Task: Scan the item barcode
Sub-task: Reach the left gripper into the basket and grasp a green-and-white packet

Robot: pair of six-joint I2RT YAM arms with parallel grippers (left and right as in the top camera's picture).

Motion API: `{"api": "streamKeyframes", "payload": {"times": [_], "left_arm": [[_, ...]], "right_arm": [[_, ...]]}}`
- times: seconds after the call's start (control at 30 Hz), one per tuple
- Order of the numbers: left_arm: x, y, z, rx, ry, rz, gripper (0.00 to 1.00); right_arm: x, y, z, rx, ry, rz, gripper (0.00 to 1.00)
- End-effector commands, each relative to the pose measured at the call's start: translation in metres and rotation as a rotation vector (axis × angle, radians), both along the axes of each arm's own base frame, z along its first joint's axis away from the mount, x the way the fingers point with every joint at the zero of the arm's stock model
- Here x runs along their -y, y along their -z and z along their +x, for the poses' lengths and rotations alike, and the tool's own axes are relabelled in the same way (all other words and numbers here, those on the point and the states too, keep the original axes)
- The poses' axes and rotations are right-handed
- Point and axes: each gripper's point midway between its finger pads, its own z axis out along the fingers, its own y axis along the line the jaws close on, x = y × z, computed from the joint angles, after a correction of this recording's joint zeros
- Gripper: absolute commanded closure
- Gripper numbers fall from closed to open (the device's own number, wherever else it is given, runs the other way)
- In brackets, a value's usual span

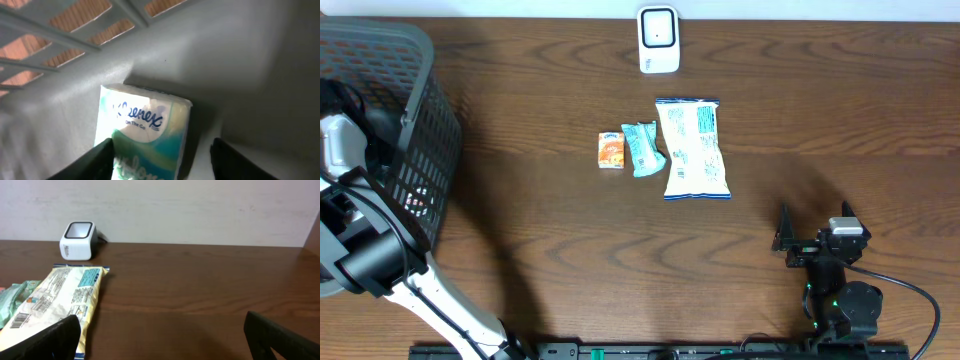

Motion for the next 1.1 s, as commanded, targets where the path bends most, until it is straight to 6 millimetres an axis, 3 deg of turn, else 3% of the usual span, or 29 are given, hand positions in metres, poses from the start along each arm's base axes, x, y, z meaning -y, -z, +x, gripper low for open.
{"api": "streamKeyframes", "payload": {"times": [0.0, 0.1, 0.13, 0.27, 0.33, 0.47, 0.63, 0.67, 0.8, 0.9, 0.97, 1.07], "left_arm": [[0.0, 0.01, -0.007, -0.031, -0.014, -0.008, 0.64], [0.002, 0.011, -0.01, -0.043, -0.014, -0.016, 0.81], [0.003, 0.012, -0.011, -0.049, -0.014, -0.02, 0.93], [0.005, 0.003, -0.014, -0.049, -0.014, -0.02, 0.93], [0.005, -0.017, -0.011, -0.013, -0.011, -0.003, 0.93], [0.013, -0.097, 0.0, 0.169, 0.001, 0.069, 0.93], [0.029, -0.201, -0.011, 0.402, -0.033, 0.189, 0.93], [0.039, -0.231, -0.017, 0.48, -0.033, 0.21, 0.93], [0.085, -0.306, -0.021, 0.734, 0.084, 0.191, 0.93], [0.153, -0.362, -0.017, 0.957, 0.301, 0.091, 0.93], [0.192, -0.382, -0.015, 1.036, 0.427, 0.032, 0.93], [0.242, -0.389, -0.007, 1.064, 0.562, -0.038, 0.93]], "right_arm": [[-0.001, 0.001, 0.0, -0.004, 0.001, 0.01, 0.01], [-0.001, 0.001, 0.0, -0.004, 0.001, 0.01, 0.01], [-0.001, 0.002, 0.0, -0.005, 0.001, 0.01, 0.01], [-0.001, 0.002, 0.0, -0.005, 0.001, 0.01, 0.01], [-0.001, 0.002, 0.0, -0.005, 0.001, 0.01, 0.01], [-0.001, 0.001, 0.0, -0.004, 0.001, 0.01, 0.01], [-0.001, 0.002, 0.0, -0.005, 0.001, 0.01, 0.01], [-0.001, 0.002, 0.0, -0.005, 0.001, 0.01, 0.01], [-0.001, 0.001, 0.0, -0.004, 0.001, 0.01, 0.01], [-0.001, 0.002, 0.0, -0.005, 0.001, 0.01, 0.01], [-0.001, 0.002, 0.0, -0.005, 0.001, 0.01, 0.01], [-0.001, 0.002, 0.0, -0.005, 0.001, 0.01, 0.01]]}}
